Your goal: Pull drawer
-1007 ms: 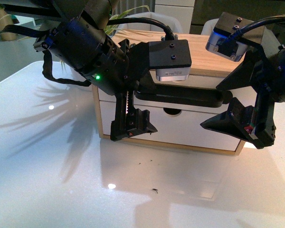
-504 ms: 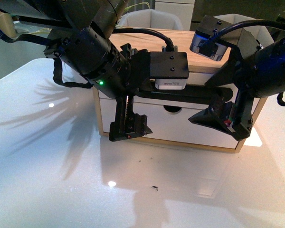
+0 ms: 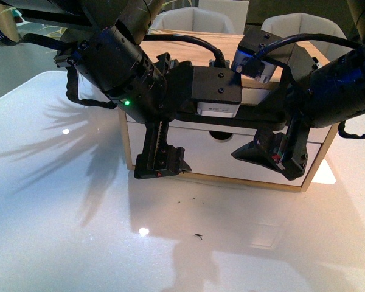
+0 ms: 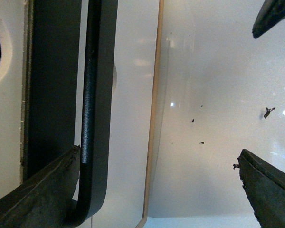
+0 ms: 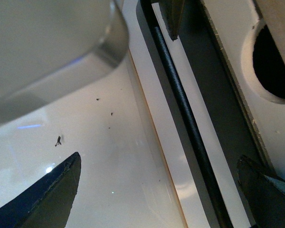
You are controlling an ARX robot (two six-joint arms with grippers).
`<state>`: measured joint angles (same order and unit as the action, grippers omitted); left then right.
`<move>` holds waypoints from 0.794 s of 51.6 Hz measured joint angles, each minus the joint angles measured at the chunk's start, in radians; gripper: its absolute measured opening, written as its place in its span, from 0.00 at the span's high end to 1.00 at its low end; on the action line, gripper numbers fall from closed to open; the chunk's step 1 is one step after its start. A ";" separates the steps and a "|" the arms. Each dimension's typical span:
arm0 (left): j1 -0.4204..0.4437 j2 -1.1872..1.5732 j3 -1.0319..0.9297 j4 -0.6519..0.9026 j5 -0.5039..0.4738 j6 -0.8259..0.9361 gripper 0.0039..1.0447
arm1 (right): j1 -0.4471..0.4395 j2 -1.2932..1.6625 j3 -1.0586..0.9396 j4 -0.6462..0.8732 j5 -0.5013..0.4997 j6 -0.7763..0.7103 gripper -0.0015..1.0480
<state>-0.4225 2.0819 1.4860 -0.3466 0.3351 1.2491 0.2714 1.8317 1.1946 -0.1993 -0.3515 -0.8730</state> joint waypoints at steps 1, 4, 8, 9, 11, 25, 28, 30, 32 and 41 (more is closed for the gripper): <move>0.000 0.000 0.000 0.000 -0.003 0.004 0.07 | 0.002 0.002 0.001 -0.003 0.000 -0.001 0.09; 0.000 0.000 0.000 -0.002 -0.005 0.012 0.07 | 0.004 0.005 0.002 -0.011 0.000 -0.004 0.09; 0.000 0.000 0.000 -0.003 -0.010 0.023 0.07 | 0.007 0.006 0.003 -0.029 -0.002 -0.010 0.09; -0.001 0.000 0.000 -0.003 -0.011 0.025 0.07 | 0.008 0.006 0.003 -0.034 -0.003 -0.011 0.09; -0.002 0.000 -0.001 -0.006 -0.013 0.031 0.07 | 0.010 0.006 0.003 -0.045 -0.005 -0.016 0.09; -0.003 0.000 -0.007 -0.010 -0.015 0.050 0.07 | 0.011 0.006 0.003 -0.074 0.004 -0.059 0.09; -0.003 0.000 -0.008 -0.011 -0.015 0.052 0.07 | 0.011 0.006 0.003 -0.078 0.005 -0.064 0.09; -0.003 0.000 -0.008 -0.013 -0.015 0.053 0.07 | 0.011 0.006 0.003 -0.082 0.004 -0.067 0.09; -0.003 -0.001 -0.008 -0.014 -0.014 0.056 0.07 | 0.010 0.006 0.003 -0.087 0.004 -0.072 0.09; -0.003 -0.002 -0.014 -0.017 -0.008 0.057 0.07 | 0.009 0.006 0.003 -0.110 -0.001 -0.084 0.09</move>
<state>-0.4255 2.0796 1.4723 -0.3637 0.3267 1.3060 0.2806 1.8381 1.1976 -0.3096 -0.3523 -0.9565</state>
